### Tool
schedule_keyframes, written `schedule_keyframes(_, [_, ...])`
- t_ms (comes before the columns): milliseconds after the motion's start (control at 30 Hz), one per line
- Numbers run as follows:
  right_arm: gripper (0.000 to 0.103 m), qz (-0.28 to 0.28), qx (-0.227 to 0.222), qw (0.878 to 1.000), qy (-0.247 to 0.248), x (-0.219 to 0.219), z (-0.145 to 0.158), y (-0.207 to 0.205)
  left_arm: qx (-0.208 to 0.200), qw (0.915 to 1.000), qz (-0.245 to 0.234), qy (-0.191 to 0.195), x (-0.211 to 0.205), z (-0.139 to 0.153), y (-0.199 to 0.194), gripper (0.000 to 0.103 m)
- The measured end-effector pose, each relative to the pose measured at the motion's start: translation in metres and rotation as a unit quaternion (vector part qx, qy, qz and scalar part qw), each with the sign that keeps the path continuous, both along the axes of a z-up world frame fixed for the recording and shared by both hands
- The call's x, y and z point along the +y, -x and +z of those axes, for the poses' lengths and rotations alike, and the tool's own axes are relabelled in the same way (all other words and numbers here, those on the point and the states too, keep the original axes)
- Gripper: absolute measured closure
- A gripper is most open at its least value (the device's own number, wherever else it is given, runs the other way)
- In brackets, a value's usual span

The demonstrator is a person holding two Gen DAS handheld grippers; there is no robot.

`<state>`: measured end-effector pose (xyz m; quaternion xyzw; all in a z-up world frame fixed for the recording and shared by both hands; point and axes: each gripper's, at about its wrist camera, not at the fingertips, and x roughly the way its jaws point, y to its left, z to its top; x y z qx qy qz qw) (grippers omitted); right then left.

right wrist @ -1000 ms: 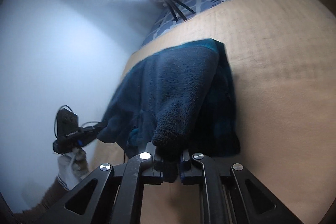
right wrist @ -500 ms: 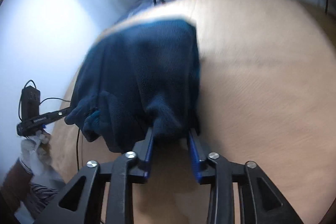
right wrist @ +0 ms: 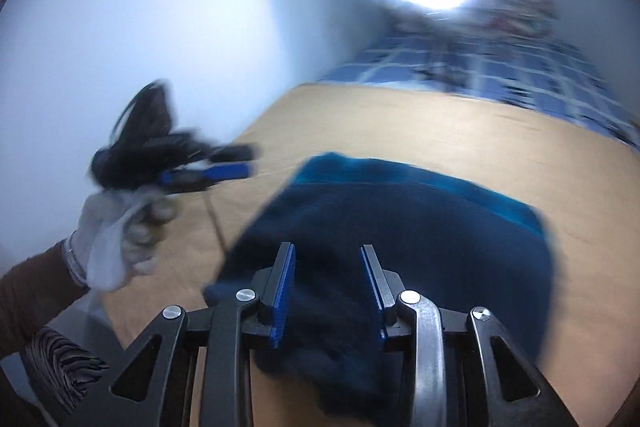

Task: Fold large clothes

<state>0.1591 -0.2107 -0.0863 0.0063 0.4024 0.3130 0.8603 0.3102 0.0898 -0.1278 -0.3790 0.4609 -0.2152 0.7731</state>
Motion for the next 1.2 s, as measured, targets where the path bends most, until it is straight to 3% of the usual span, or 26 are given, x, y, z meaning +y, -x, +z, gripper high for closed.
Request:
schedule_keyframes(100, [0.069, 0.035, -0.008, 0.999, 0.017, 0.049, -0.02, -0.003, 0.014, 0.9997, -0.008, 0.021, 0.004, -0.01, -0.013, 0.059])
schedule_keyframes(167, [0.074, 0.059, -0.004, 0.995, 0.081, 0.079, -0.044, -0.008, 0.021, 0.9992, -0.02, 0.029, 0.0, -0.016, -0.02, 0.059])
schedule_keyframes(233, [0.074, 0.095, 0.028, 0.989, 0.106, 0.088, -0.068, 0.001, 0.024, 0.9984, -0.032, 0.041, -0.002, -0.021, -0.02, 0.059])
schedule_keyframes(300, [0.073, 0.136, 0.012, 0.982, 0.134, 0.088, -0.09, 0.028, 0.028, 0.9966, -0.046, 0.063, -0.008, -0.029, -0.023, 0.059])
schedule_keyframes(433, [0.073, 0.133, 0.015, 0.985, 0.108, 0.082, -0.091, 0.034, 0.02, 0.9959, -0.057, 0.067, -0.022, -0.034, -0.026, 0.059])
schedule_keyframes(500, [0.073, 0.14, 0.002, 0.983, 0.122, 0.087, -0.092, 0.038, 0.022, 0.9952, -0.045, 0.084, -0.022, -0.04, -0.03, 0.059])
schedule_keyframes(533, [0.073, 0.14, -0.003, 0.982, 0.126, 0.088, -0.093, 0.042, 0.023, 0.994, -0.039, 0.099, -0.02, -0.042, -0.03, 0.066])
schedule_keyframes(567, [0.073, 0.138, -0.002, 0.983, 0.123, 0.086, -0.093, 0.042, 0.021, 0.9929, -0.029, 0.113, -0.019, -0.043, -0.031, 0.092])
schedule_keyframes(700, [0.073, 0.135, 0.003, 0.984, 0.115, 0.078, -0.087, 0.046, -0.029, 0.9962, -0.013, 0.081, -0.016, -0.03, -0.007, 0.095])
schedule_keyframes(800, [0.073, 0.135, -0.001, 0.984, 0.116, 0.079, -0.088, 0.045, -0.041, 0.9981, 0.007, 0.044, -0.012, -0.026, 0.005, 0.097])
schedule_keyframes(833, [0.073, 0.133, 0.0, 0.985, 0.113, 0.081, -0.089, 0.039, -0.042, 0.9986, 0.013, 0.028, -0.012, -0.025, 0.005, 0.103])
schedule_keyframes(867, [0.073, 0.131, 0.0, 0.985, 0.11, 0.08, -0.09, 0.038, -0.045, 0.9983, 0.03, -0.021, -0.01, -0.021, 0.005, 0.103])
schedule_keyframes(933, [0.073, 0.125, 0.002, 0.986, 0.107, 0.079, -0.089, 0.038, -0.041, 0.9946, 0.062, -0.072, -0.005, -0.018, 0.001, 0.103])
schedule_keyframes(1000, [0.074, 0.126, 0.003, 0.986, 0.111, 0.08, -0.085, 0.039, -0.021, 0.9951, 0.083, -0.05, 0.01, -0.016, -0.004, 0.103])
schedule_keyframes(1067, [0.074, 0.129, 0.006, 0.987, 0.1, 0.076, -0.074, 0.04, -0.03, 0.9964, 0.07, -0.037, 0.013, -0.005, -0.004, 0.103])
schedule_keyframes(1200, [0.072, 0.14, 0.006, 0.99, 0.025, 0.042, -0.037, 0.049, -0.088, 0.9923, 0.008, -0.086, -0.017, 0.04, 0.007, 0.103])
